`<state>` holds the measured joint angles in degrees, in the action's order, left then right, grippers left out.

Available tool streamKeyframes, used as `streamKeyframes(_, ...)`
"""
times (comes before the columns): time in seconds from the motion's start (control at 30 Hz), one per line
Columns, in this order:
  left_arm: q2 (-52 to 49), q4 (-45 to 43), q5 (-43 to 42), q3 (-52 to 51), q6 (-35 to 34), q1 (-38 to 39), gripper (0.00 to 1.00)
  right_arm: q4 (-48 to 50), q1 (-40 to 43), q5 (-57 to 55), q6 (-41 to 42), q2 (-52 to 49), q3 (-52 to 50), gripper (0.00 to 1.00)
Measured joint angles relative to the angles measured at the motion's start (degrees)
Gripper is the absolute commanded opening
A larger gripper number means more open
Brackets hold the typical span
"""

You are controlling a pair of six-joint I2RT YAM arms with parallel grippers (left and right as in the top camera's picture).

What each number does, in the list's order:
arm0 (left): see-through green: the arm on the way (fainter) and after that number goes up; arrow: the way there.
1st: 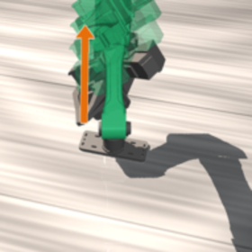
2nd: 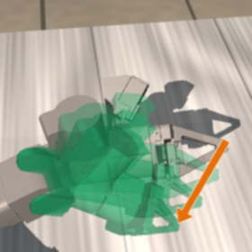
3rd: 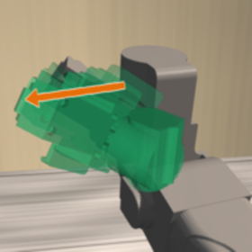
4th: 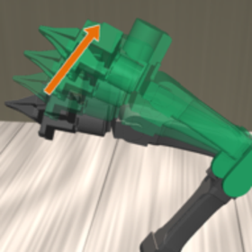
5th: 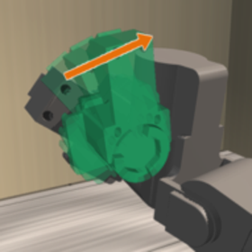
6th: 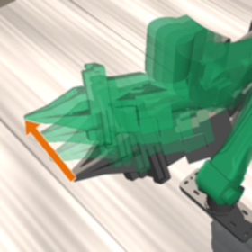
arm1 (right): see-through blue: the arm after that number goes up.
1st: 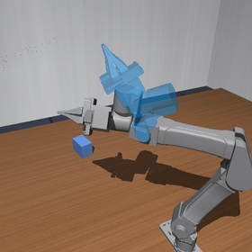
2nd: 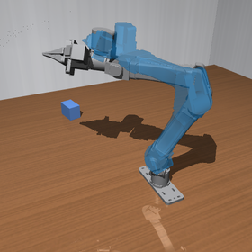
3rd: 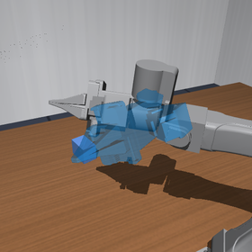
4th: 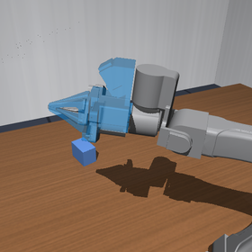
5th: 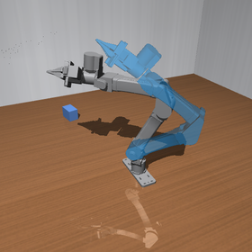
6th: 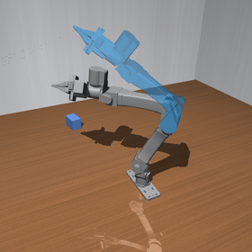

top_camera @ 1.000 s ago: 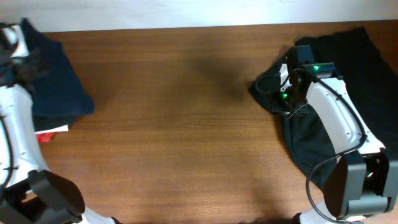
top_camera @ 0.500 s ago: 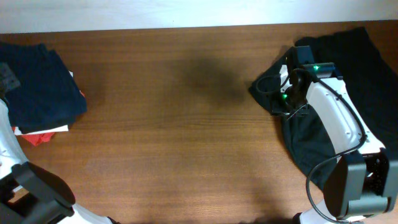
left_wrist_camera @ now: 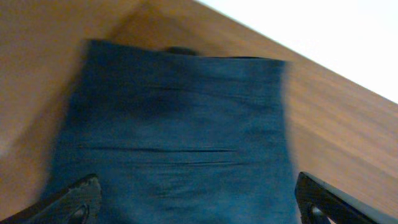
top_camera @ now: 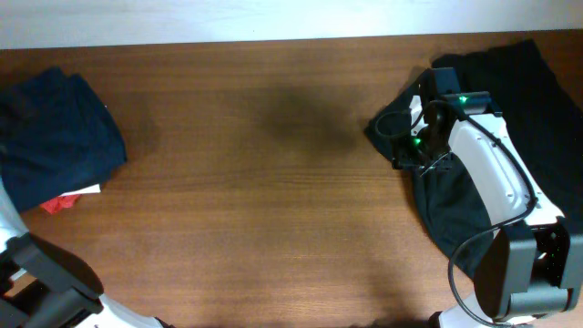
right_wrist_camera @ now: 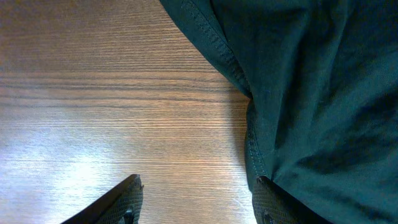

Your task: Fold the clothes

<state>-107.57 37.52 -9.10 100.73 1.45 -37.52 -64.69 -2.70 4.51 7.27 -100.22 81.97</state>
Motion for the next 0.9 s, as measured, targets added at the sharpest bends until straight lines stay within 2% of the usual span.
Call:
streamKeyframes(0.13,0.00,2.29,-3.74,0.02,-0.07,9.90,0.99,0.39,0.00,2.99,0.09,-0.13,0.00,0.73)
streamKeyframes(0.17,0.00,3.32,-4.31,0.02,-0.20,14.58,0.99,0.44,0.00,4.68,0.11,-0.35,0.00,0.89)
streamKeyframes(0.2,0.00,4.76,-4.63,0.11,-0.20,17.97,0.99,0.42,0.00,5.99,0.00,-0.48,0.00,0.99)
streamKeyframes(0.27,0.00,10.32,-5.31,0.28,-0.22,25.29,0.99,-0.28,0.00,8.13,0.04,-0.57,0.00,0.99)
streamKeyframes(0.37,0.02,25.49,-5.73,0.66,-0.22,32.35,0.99,-7.56,0.00,8.94,0.07,-0.72,-0.02,0.99)
streamKeyframes(0.43,0.04,38.58,-5.51,0.66,-0.24,34.80,0.99,-11.56,0.00,8.90,0.09,-0.72,-0.02,0.99)
streamKeyframes(0.5,0.04,47.84,-5.20,0.74,-0.26,35.15,0.99,-13.90,0.00,8.87,0.07,-0.72,-0.02,0.99)
streamKeyframes(0.57,0.33,52.92,-4.74,0.63,-0.26,35.15,0.99,-14.99,0.00,8.87,0.04,-0.63,-0.02,0.99)
streamKeyframes(0.63,1.05,54.05,-3.96,0.50,-0.31,35.15,0.99,-14.86,0.00,8.90,0.09,0.76,-0.02,0.99)
streamKeyframes(0.7,3.98,53.07,-3.61,-1.09,-0.42,35.15,0.99,-13.07,0.00,8.44,0.15,6.47,-0.44,0.99)
streamKeyframes(0.87,24.61,38.93,-2.95,-13.68,-0.46,35.15,0.99,-2.84,0.00,6.36,0.52,27.54,-7.28,0.99)
streamKeyframes(0.9,32.50,34.27,-2.86,-19.80,-0.46,35.15,0.99,-1.31,0.00,6.10,0.66,31.47,-9.64,0.99)
